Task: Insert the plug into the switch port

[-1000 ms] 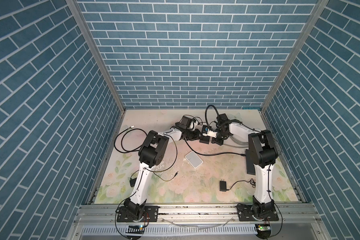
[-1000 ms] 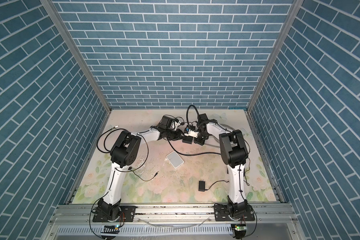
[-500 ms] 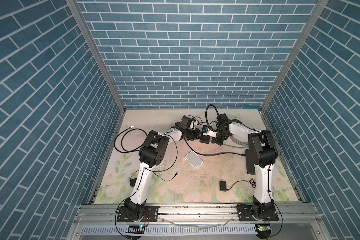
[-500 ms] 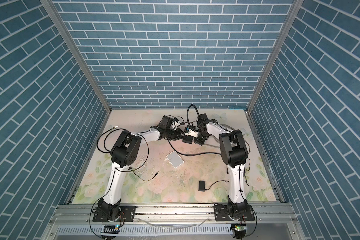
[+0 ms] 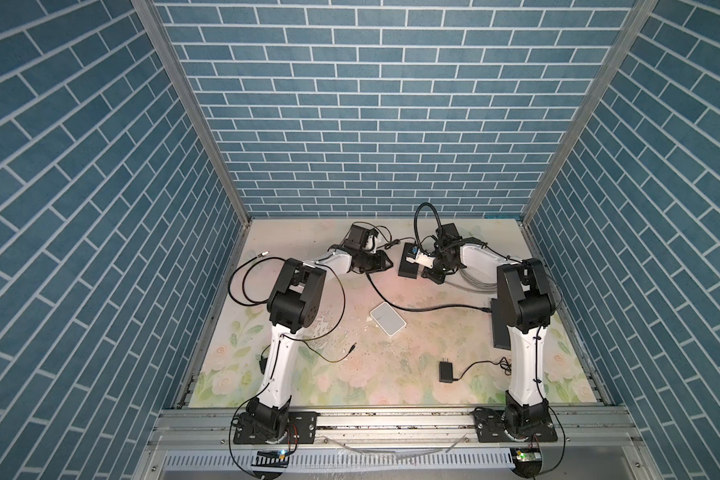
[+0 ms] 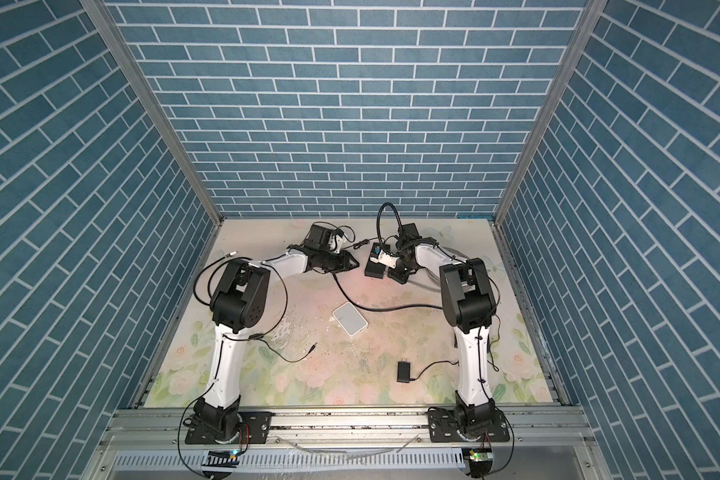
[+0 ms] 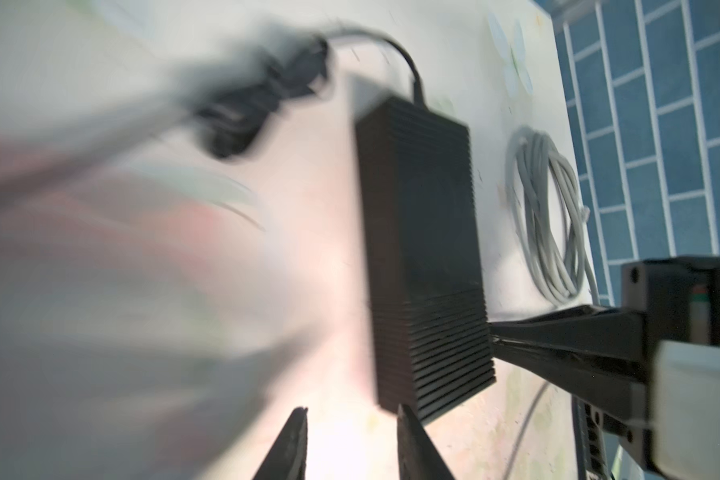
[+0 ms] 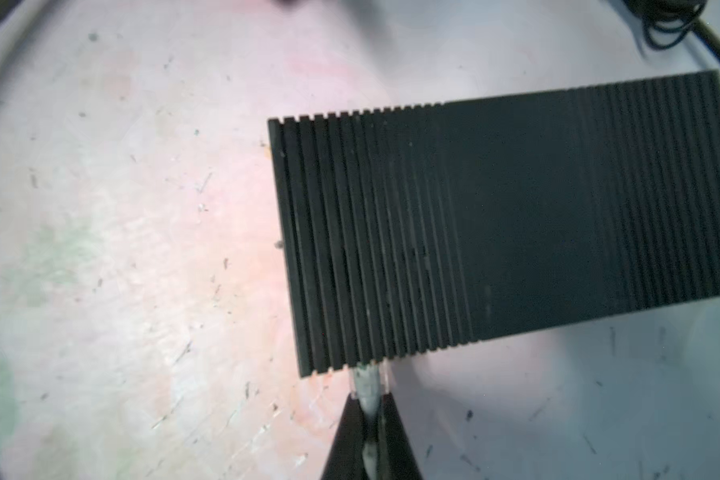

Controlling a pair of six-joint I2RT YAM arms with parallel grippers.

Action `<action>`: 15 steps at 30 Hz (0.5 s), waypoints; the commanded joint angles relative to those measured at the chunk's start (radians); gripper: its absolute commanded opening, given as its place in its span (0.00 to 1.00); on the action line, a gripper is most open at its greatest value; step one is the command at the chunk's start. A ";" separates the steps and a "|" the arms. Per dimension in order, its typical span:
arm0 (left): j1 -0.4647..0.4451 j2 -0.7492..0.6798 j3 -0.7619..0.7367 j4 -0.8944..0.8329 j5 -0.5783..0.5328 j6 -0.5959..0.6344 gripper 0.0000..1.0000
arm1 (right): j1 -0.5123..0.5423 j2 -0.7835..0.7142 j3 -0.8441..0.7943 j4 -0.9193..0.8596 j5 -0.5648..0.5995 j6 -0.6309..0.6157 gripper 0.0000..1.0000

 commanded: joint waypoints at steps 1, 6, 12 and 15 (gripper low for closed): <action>0.028 -0.088 0.038 -0.060 -0.033 0.067 0.40 | -0.013 0.043 0.055 0.013 0.006 -0.002 0.07; 0.033 -0.170 -0.022 -0.113 -0.132 0.144 0.47 | -0.028 0.024 0.036 0.046 0.019 0.017 0.28; 0.036 -0.284 -0.072 -0.216 -0.337 0.298 0.99 | -0.027 -0.129 -0.041 0.066 0.013 0.044 0.75; 0.036 -0.332 -0.082 -0.254 -0.439 0.346 1.00 | -0.027 -0.205 -0.085 0.081 0.041 0.069 0.99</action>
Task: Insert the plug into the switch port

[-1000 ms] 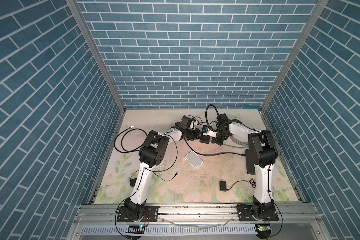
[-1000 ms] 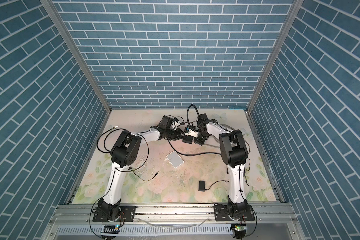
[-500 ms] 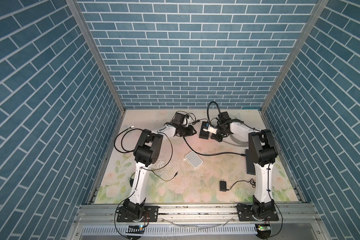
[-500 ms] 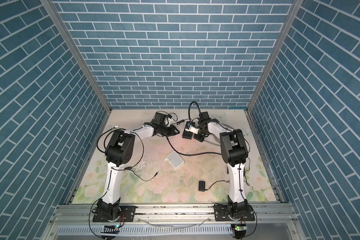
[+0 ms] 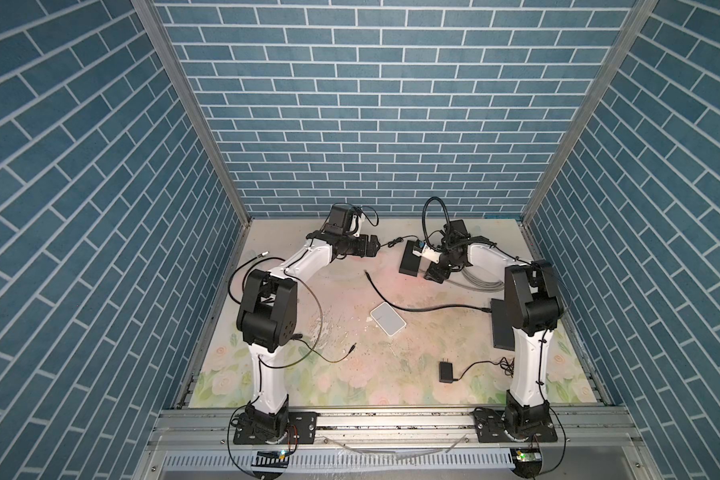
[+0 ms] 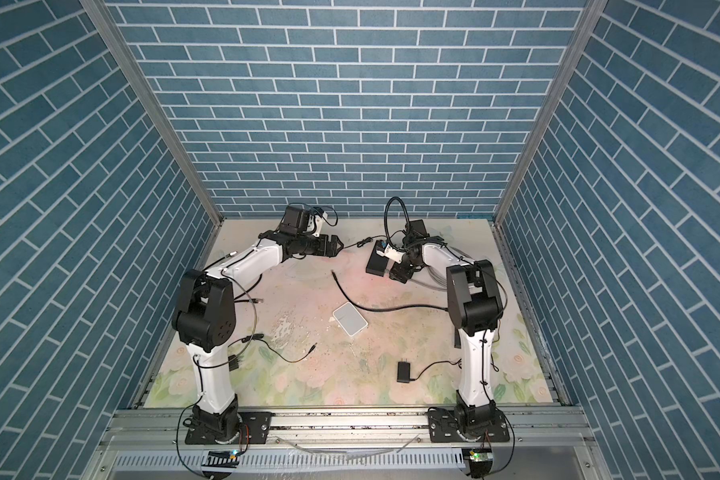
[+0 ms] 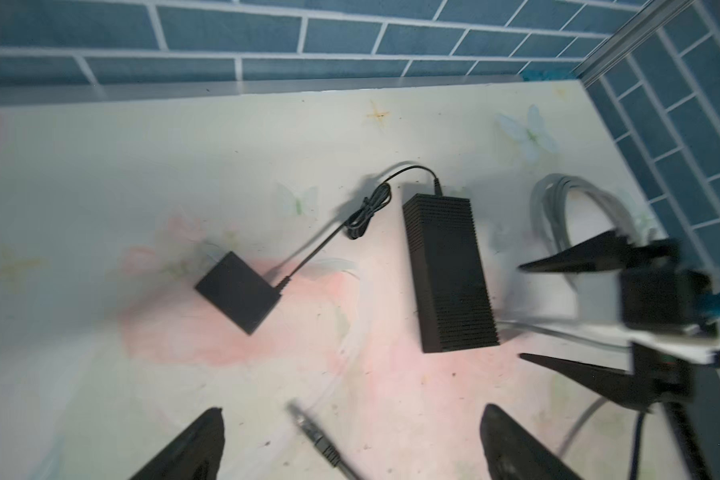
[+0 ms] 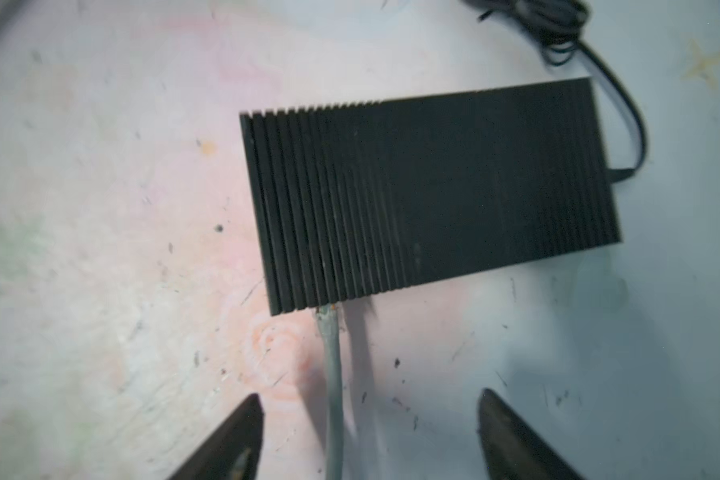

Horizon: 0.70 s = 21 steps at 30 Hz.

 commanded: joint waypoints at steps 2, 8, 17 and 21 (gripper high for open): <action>0.002 -0.076 -0.037 -0.098 -0.221 0.129 1.00 | -0.003 -0.166 -0.075 0.050 0.066 0.052 0.99; -0.003 -0.171 -0.056 -0.126 -0.495 0.245 1.00 | -0.003 -0.384 -0.218 0.311 0.315 0.325 0.99; 0.057 -0.242 -0.171 -0.078 -0.489 0.120 0.98 | 0.006 -0.442 -0.271 0.273 0.153 0.588 0.85; 0.073 -0.264 -0.231 -0.151 -0.489 -0.031 0.91 | 0.067 -0.488 -0.409 0.369 0.166 0.658 0.83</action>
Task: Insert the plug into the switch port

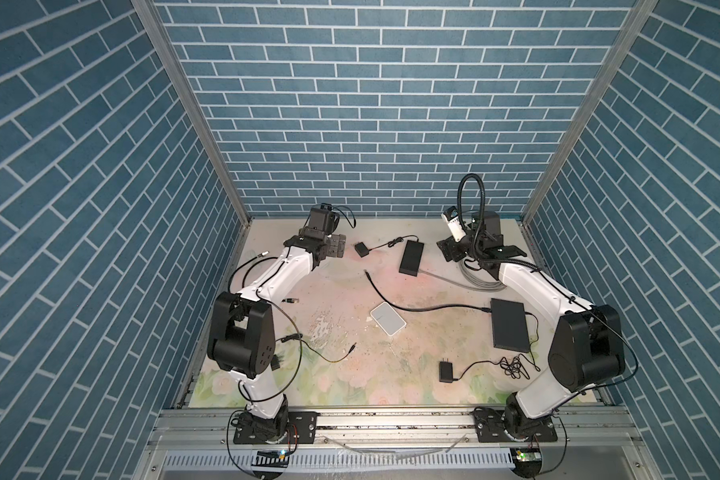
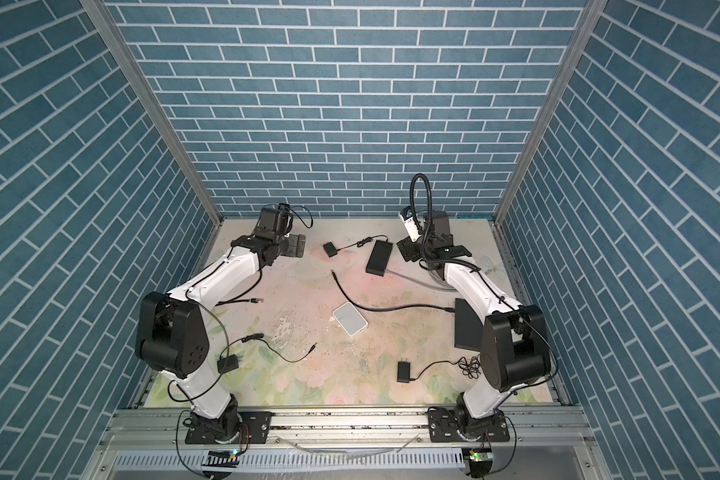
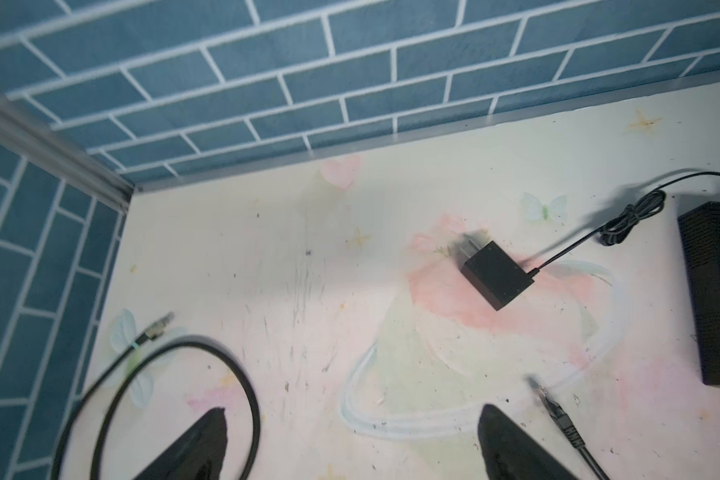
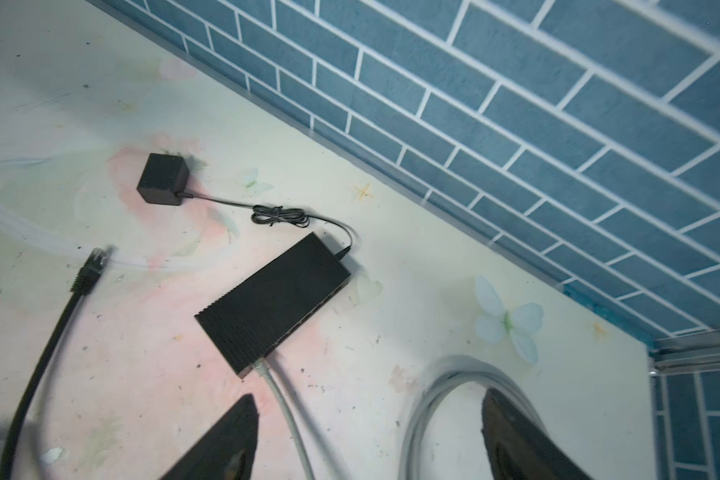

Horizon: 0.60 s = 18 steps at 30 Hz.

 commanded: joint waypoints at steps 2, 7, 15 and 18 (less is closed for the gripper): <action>0.010 -0.045 -0.076 -0.154 0.038 -0.190 0.87 | 0.090 -0.044 -0.114 0.007 -0.016 0.187 0.80; -0.053 -0.146 -0.242 -0.218 0.135 -0.269 0.80 | 0.217 -0.118 -0.252 0.047 0.073 0.389 0.79; -0.341 -0.315 -0.424 -0.396 0.082 -0.232 0.55 | 0.339 -0.160 -0.342 -0.030 0.109 0.530 0.76; -0.427 -0.334 -0.473 -0.440 0.122 -0.242 0.51 | 0.343 -0.168 -0.358 -0.043 0.111 0.557 0.76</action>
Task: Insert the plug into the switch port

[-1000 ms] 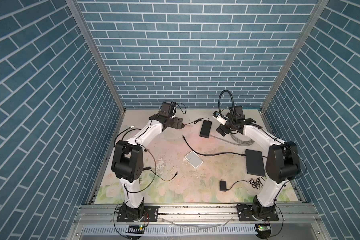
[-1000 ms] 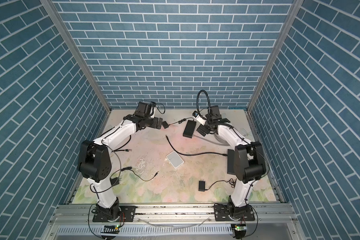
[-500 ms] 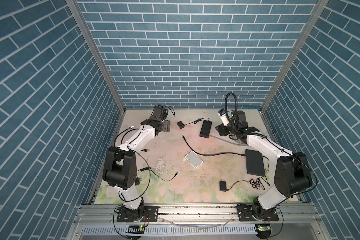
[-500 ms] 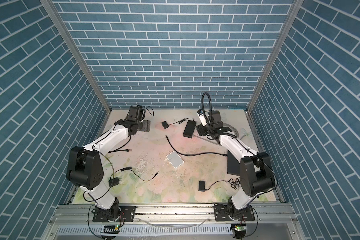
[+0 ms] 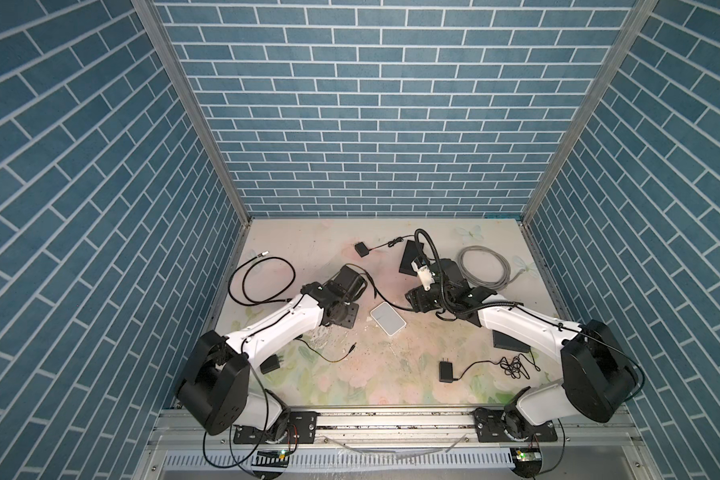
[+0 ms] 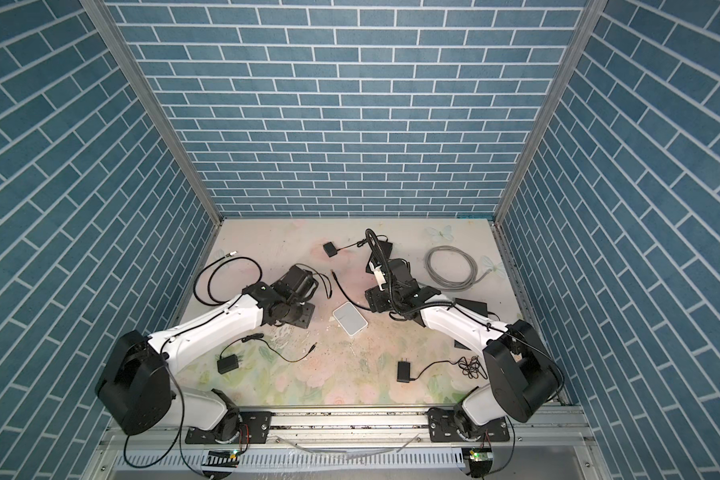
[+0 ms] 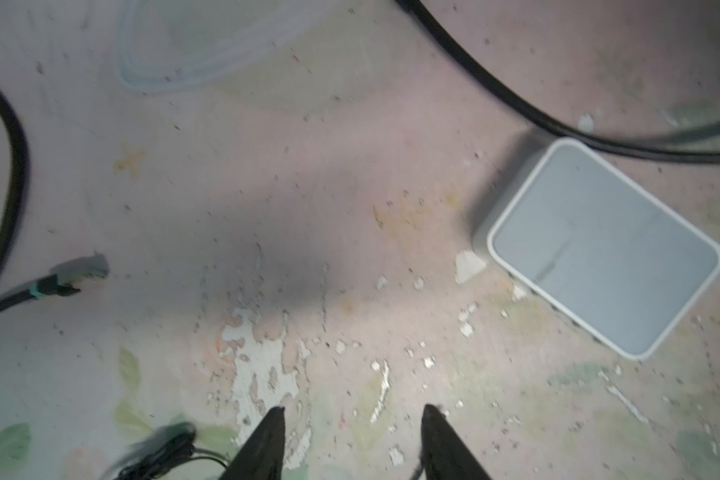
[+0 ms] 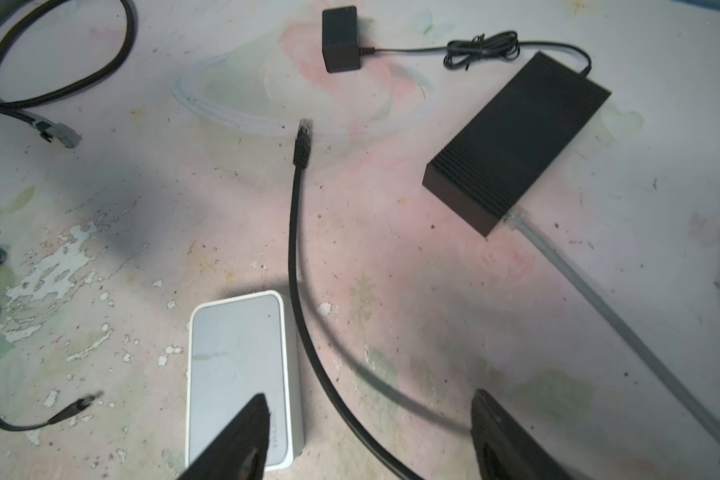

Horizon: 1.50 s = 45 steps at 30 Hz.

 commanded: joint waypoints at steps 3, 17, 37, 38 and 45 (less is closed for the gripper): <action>-0.109 -0.023 -0.098 -0.112 0.060 -0.038 0.46 | 0.004 -0.034 -0.029 -0.067 0.056 0.122 0.76; -0.168 0.072 -0.171 0.086 0.093 -0.056 0.39 | 0.002 -0.005 0.031 -0.144 0.019 0.206 0.69; -0.138 0.164 -0.070 0.109 0.100 -0.171 0.00 | 0.002 -0.060 -0.030 -0.142 -0.054 0.271 0.64; -0.128 0.145 -0.059 0.127 0.124 -0.200 0.00 | 0.003 -0.069 -0.042 -0.121 -0.062 0.291 0.64; -0.083 0.043 -0.035 0.250 0.239 -0.433 0.00 | 0.079 -0.094 -0.207 0.351 -0.225 0.459 0.54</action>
